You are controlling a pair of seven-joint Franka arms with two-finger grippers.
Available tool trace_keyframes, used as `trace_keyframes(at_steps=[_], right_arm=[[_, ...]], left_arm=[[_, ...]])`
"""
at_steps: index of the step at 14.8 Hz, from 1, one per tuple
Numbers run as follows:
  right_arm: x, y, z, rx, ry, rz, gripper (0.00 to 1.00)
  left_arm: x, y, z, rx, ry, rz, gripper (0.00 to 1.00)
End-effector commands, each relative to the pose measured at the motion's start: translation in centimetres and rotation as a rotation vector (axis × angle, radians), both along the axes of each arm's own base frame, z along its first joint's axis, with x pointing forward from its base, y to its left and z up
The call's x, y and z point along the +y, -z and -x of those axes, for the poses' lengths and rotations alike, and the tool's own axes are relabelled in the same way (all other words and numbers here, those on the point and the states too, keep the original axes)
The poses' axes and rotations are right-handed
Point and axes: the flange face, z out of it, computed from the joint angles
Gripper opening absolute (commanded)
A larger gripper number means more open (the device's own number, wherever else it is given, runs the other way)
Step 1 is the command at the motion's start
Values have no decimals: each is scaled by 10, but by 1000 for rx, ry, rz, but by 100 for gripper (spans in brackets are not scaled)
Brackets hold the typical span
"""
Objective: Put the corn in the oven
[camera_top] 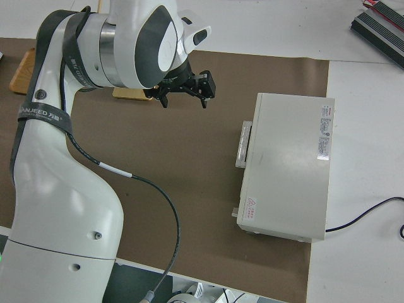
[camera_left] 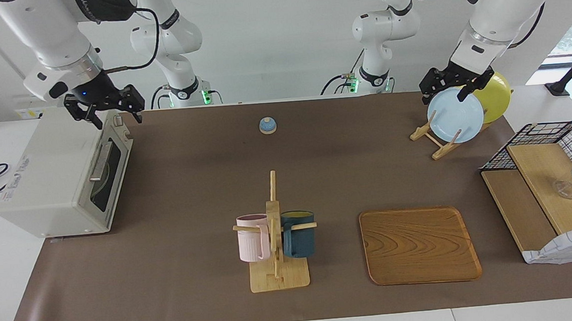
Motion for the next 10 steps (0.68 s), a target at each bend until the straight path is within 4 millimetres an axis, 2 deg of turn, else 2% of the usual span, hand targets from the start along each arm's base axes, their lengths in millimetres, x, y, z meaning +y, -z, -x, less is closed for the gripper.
trace_keyframes(at_steps=[1, 5, 10], right_arm=[[-7, 0, -5, 10, 25, 15, 100], [-29, 3, -4, 11, 68, 4, 100], [-17, -1, -4, 5, 43, 9, 100]], left_arm=[[2, -5, 5, 2, -10, 4, 100], [2, -5, 5, 2, -10, 4, 100], [2, -5, 5, 2, -10, 4, 100]])
